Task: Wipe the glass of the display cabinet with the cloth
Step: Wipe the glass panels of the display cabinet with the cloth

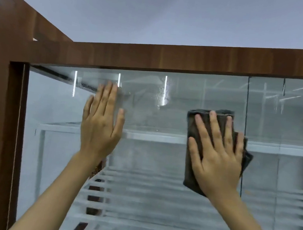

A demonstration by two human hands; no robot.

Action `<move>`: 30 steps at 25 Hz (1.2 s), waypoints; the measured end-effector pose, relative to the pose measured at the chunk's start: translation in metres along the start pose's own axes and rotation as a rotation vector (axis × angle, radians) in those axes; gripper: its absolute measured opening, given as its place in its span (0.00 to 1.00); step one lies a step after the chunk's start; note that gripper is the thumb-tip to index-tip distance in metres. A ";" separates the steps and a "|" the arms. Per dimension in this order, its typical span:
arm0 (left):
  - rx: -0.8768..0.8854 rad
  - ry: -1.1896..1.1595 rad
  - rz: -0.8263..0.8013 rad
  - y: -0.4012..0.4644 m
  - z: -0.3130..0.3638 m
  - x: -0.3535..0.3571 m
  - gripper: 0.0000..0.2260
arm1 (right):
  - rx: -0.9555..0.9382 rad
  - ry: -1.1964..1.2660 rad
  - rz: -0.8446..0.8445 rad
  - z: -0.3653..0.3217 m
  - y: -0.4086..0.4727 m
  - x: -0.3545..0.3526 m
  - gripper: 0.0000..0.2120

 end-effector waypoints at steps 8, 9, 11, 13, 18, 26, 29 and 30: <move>-0.035 -0.007 0.016 -0.006 -0.023 0.007 0.26 | 0.079 0.016 0.084 -0.117 0.060 0.022 0.23; -0.029 -0.018 0.022 -0.006 -0.023 0.006 0.26 | -0.046 0.019 0.042 -0.136 0.048 0.026 0.23; -0.012 -0.057 0.045 -0.007 -0.024 0.005 0.25 | -0.194 0.013 -0.004 -0.136 0.024 0.028 0.23; -0.016 -0.106 0.070 -0.010 -0.025 0.004 0.25 | -0.130 -0.019 0.014 -0.100 0.014 0.021 0.23; -0.013 -0.137 0.091 -0.009 -0.024 0.005 0.24 | 0.355 -0.048 0.109 -0.079 0.048 0.019 0.24; -0.053 -0.296 0.079 -0.004 -0.080 -0.026 0.26 | 0.039 0.034 0.034 -0.130 0.007 0.023 0.23; -0.110 -0.126 0.059 0.004 -0.141 -0.037 0.26 | 0.180 0.010 0.098 -0.135 0.019 0.026 0.22; -0.169 -0.113 0.052 0.005 -0.155 -0.039 0.27 | 0.187 0.018 0.112 -0.147 0.033 0.029 0.22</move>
Point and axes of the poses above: each hand's wrist, its own y-axis towards the middle knuckle, its own x-axis out of the palm, z = x × y, the point moved 3 cm from there along y, towards the middle knuckle
